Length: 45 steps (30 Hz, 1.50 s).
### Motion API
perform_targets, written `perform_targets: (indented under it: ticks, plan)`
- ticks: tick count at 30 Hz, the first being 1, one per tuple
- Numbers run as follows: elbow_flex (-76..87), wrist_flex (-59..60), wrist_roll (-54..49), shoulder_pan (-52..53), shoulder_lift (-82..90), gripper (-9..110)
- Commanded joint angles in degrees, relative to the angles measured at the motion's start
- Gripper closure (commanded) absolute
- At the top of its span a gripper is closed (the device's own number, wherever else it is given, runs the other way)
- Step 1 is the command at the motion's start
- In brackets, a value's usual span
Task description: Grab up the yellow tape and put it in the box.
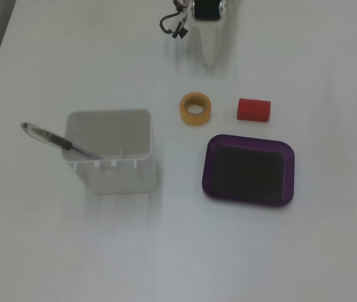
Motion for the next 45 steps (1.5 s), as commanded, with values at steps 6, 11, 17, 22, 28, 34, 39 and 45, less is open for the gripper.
perform_targets:
  ticks: [6,11,17,22,28,34,39,45]
  plan:
    - [-5.89,-4.48,-0.26,-8.88,5.62,102]
    - [-8.96,-4.48,-0.35,-0.26,5.54,102]
    - [-14.5,-4.48,-0.35,3.34,5.36,100]
    - [-19.42,-5.27,-7.82,3.78,-1.76,100]
    - [-40.96,-3.34,-15.91,3.6,-31.73,100]
    - [-66.01,10.9,-22.85,1.93,-66.71,93]
    - [-76.9,13.89,-23.91,1.85,-83.14,91]
    - [-77.43,11.78,-24.61,2.02,-87.54,89]
